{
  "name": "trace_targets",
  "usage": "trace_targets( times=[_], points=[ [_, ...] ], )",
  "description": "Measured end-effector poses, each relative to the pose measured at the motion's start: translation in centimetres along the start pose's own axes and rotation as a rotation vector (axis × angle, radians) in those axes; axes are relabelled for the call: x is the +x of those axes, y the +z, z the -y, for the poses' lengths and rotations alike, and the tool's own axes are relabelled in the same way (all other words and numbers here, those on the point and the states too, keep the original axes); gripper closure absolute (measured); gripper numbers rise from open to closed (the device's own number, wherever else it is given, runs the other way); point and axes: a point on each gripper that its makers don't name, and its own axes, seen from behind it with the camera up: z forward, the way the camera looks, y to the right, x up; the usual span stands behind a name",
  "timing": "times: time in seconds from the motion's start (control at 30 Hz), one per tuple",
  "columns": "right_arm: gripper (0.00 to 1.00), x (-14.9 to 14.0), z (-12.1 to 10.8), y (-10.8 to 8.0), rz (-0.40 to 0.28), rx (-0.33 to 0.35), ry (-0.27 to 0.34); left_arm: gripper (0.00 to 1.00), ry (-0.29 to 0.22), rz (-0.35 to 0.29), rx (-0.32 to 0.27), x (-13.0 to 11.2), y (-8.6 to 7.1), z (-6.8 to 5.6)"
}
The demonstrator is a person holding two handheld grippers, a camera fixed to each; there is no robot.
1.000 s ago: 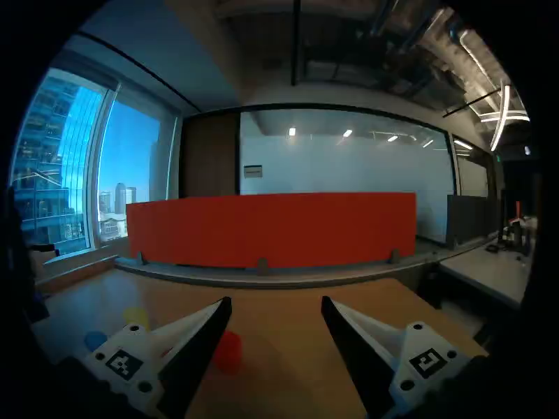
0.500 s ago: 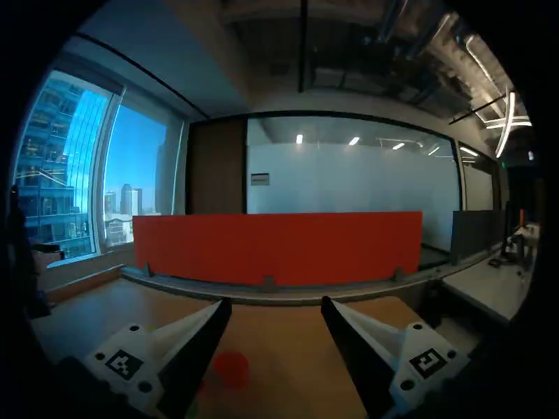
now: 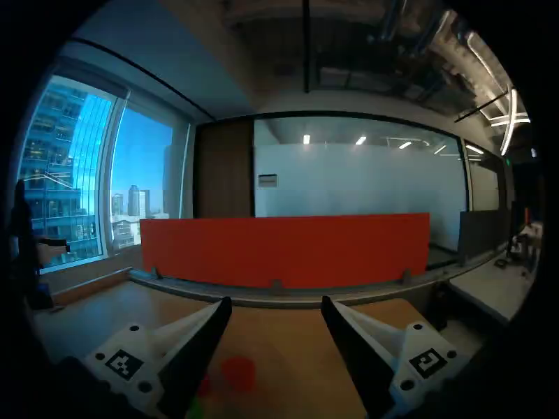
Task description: Pour water
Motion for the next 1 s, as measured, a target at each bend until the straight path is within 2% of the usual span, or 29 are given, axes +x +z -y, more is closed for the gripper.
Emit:
trace_targets(
  times=[0.2,0.4,0.6,0.73,1.0],
  points=[
    [0.01,0.4,1.9,-0.4,-0.010,0.097,-0.024,0.02,-0.031,0.014,-0.075,-0.7,0.3,-1.2],
    [0.01,0.6,4.2,-1.0,-0.017,0.189,-0.071,0.03,-0.024,0.021,-0.135,-1.1,0.2,-2.3],
    [0.01,1.4,6.8,-1.9,-0.021,0.286,-0.069,0.03,-0.025,0.023,-0.200,-1.0,0.0,-3.8],
    [0.01,1.4,7.7,-2.0,-0.016,0.319,-0.084,0.03,-0.021,0.012,-0.244,-0.7,-0.4,-4.7],
    [0.01,0.7,9.4,-2.3,0.018,0.374,-0.106,0.03,-0.005,0.023,-0.291,-1.2,-0.8,-5.8]
  ],
)
